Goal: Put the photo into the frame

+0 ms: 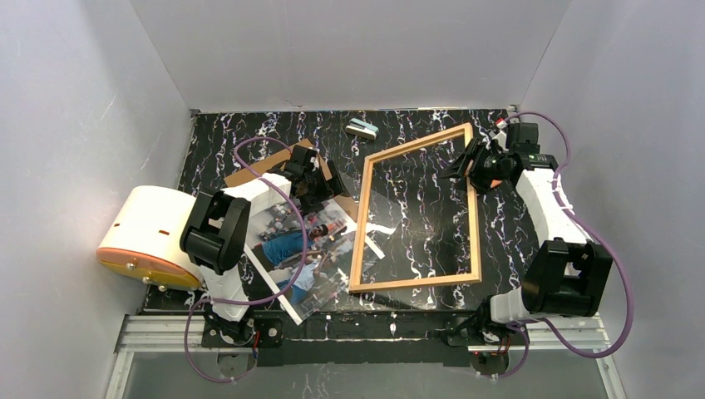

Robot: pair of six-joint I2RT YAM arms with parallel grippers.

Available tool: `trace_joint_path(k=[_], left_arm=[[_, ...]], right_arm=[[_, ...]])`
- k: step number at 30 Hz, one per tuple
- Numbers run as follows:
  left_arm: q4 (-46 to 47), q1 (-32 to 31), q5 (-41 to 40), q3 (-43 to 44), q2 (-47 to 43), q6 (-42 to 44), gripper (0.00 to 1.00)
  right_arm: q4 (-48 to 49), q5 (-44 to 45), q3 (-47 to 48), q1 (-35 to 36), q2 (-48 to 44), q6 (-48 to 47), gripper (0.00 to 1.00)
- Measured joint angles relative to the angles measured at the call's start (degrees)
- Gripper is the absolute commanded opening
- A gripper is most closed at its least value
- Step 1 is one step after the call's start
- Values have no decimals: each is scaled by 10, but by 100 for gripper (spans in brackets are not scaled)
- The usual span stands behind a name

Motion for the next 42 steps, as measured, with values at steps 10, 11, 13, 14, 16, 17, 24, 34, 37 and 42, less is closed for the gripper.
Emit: trace_joint_path(k=[10, 11, 13, 14, 16, 17, 24, 34, 37, 42], left_arm=[[-38, -1, -24, 10, 0, 20, 92], [-42, -1, -25, 12, 0, 23, 91], [-49, -2, -27, 14, 0, 28, 91], [-52, -2, -27, 15, 1, 31, 91], [-56, -2, -28, 18, 3, 35, 91], [-58, -2, -27, 20, 3, 37, 91], [-63, -2, -26, 21, 4, 45, 90], [-65, -2, -24, 22, 5, 50, 90], [-65, -2, -23, 22, 5, 52, 89], [-67, -2, -22, 23, 6, 53, 88]], right_arm=[[36, 104, -76, -20, 27, -77, 62], [40, 116, -77, -22, 31, -83, 62], [56, 141, -77, -24, 38, -96, 62], [63, 150, -77, -26, 42, -101, 62], [77, 168, -77, -29, 57, -110, 63], [84, 173, -77, -31, 67, -113, 63], [103, 177, -77, -38, 127, -115, 55], [126, 160, -68, -37, 154, -106, 58], [125, 181, -68, -37, 154, -103, 61], [116, 256, -66, -13, 154, -112, 62]])
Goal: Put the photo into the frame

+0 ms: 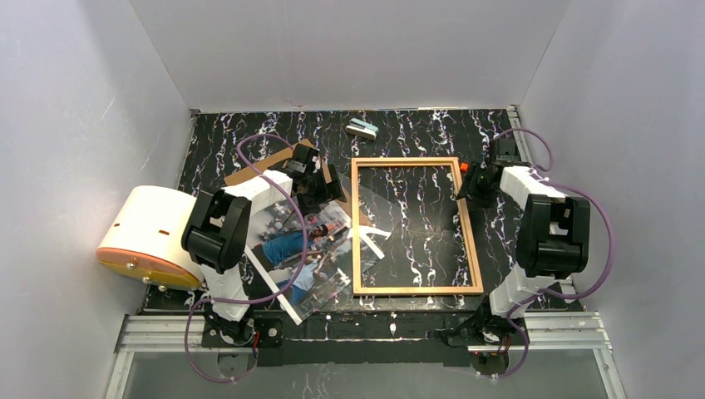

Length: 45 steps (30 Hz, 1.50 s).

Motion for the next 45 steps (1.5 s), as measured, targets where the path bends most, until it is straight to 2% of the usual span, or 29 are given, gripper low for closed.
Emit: trace_joint_path(k=[4, 9, 18, 25, 38, 41, 45], left_arm=[[-6, 0, 0, 6, 4, 2, 87], [-16, 0, -5, 11, 8, 8, 78], [-38, -2, -18, 25, 15, 28, 77], [-56, -2, -24, 37, 21, 37, 76], [-82, -3, -79, 47, 24, 63, 76], [-90, -3, -97, 49, 24, 68, 76], [-105, -3, -115, 54, 24, 72, 76]], right_arm=[[-11, 49, 6, 38, 6, -15, 60], [-33, 92, 29, 68, 38, -31, 50], [-73, 164, 88, 73, 95, -44, 27], [-82, 193, 127, 72, 124, -53, 24], [-53, 225, 188, 52, 174, -113, 26], [-43, 229, 192, 52, 179, -125, 37], [-32, 238, 193, 52, 181, -133, 60]])
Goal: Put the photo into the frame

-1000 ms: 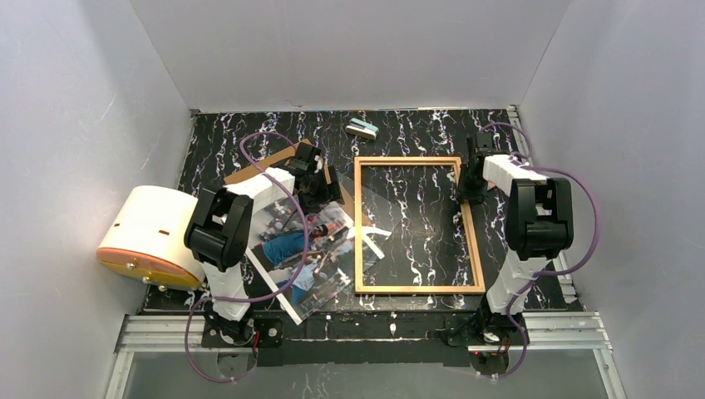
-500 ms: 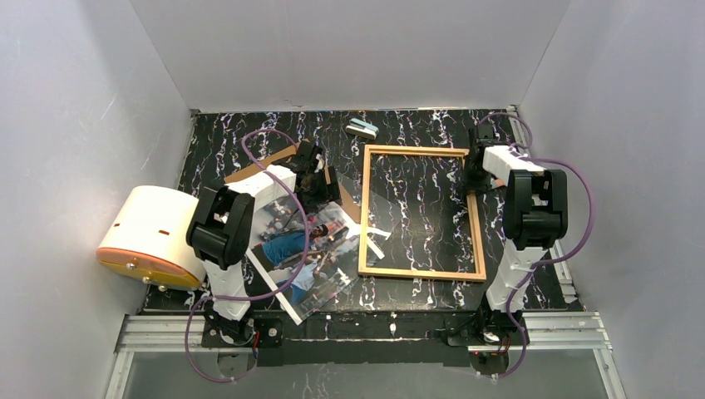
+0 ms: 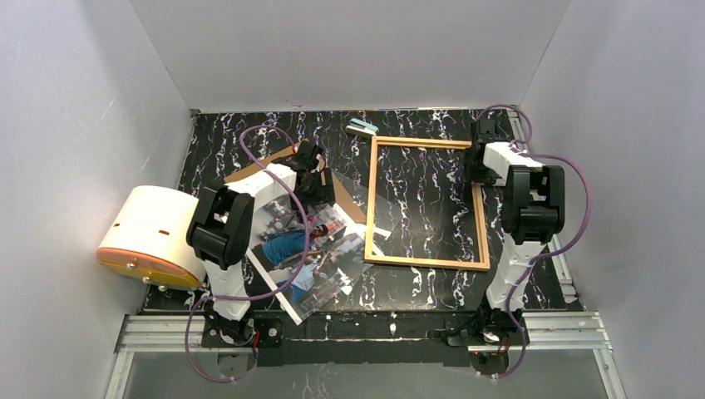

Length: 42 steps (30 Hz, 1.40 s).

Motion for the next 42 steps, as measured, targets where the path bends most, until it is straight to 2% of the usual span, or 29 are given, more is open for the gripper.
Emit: trace_joint_path(k=[3, 7, 12, 15, 18, 20, 25, 29, 36, 42], left_arm=[[-19, 1, -13, 5, 0, 4, 77], [-52, 3, -31, 16, 0, 9, 79], [-85, 6, -53, 32, -20, 10, 84], [-100, 9, -70, 33, -54, 6, 90], [-118, 11, -92, 30, -105, -8, 98], [-128, 14, -107, 21, -151, -25, 98], [-144, 23, -135, -29, -255, -72, 98], [-145, 26, -134, -92, -311, -100, 99], [-130, 26, -100, -184, -327, -132, 98], [-131, 28, -101, -209, -328, -152, 98]], right_arm=[[-5, 4, 8, -2, 0, 1, 74], [-13, -3, 24, -1, -5, 8, 80], [-45, -37, 26, 33, -49, 52, 78], [-46, -94, 24, 96, -87, 111, 74], [-7, -169, -5, 170, -125, 182, 71], [27, -222, -32, 226, -144, 231, 69], [99, -319, -61, 322, -129, 330, 67], [142, -370, -61, 361, -80, 380, 65], [109, -365, -42, 386, -4, 409, 65], [50, -288, -4, 389, -3, 393, 66]])
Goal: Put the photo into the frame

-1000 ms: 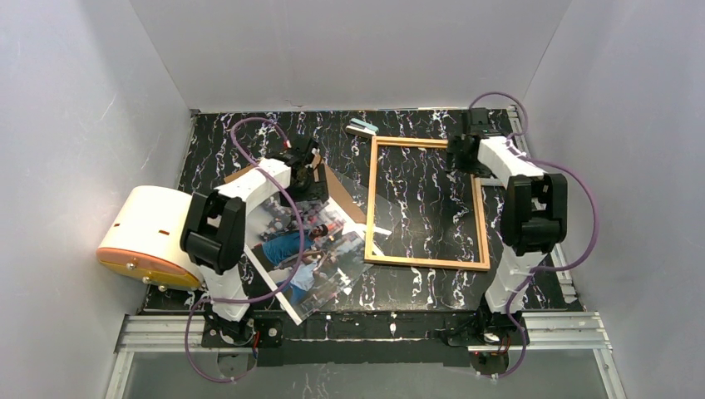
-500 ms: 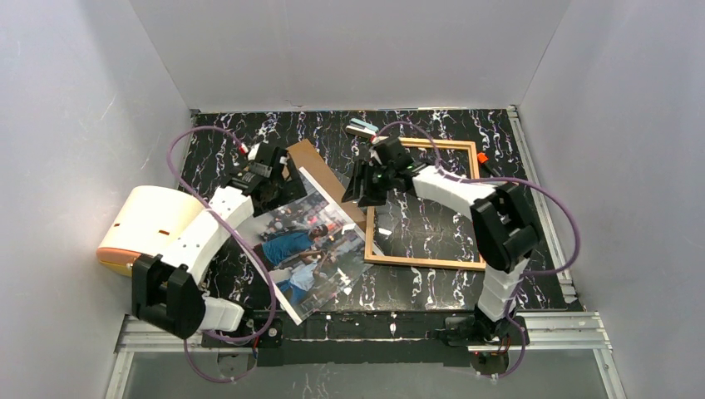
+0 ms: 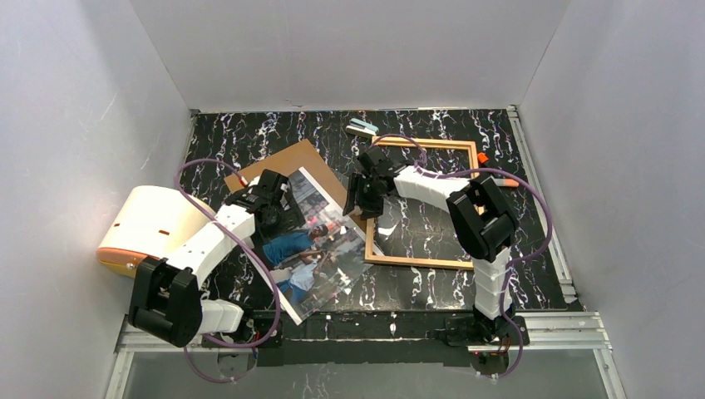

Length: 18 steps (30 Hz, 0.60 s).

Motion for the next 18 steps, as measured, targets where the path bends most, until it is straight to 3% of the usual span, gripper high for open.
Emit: trace_joint_path(k=[10, 18], left_arm=[[24, 5, 4, -77, 0, -22, 98], [47, 16, 3, -82, 3, -23, 98]], right_arm=[[-98, 113, 83, 28, 24, -43, 68], [-148, 179, 99, 40, 46, -53, 74]])
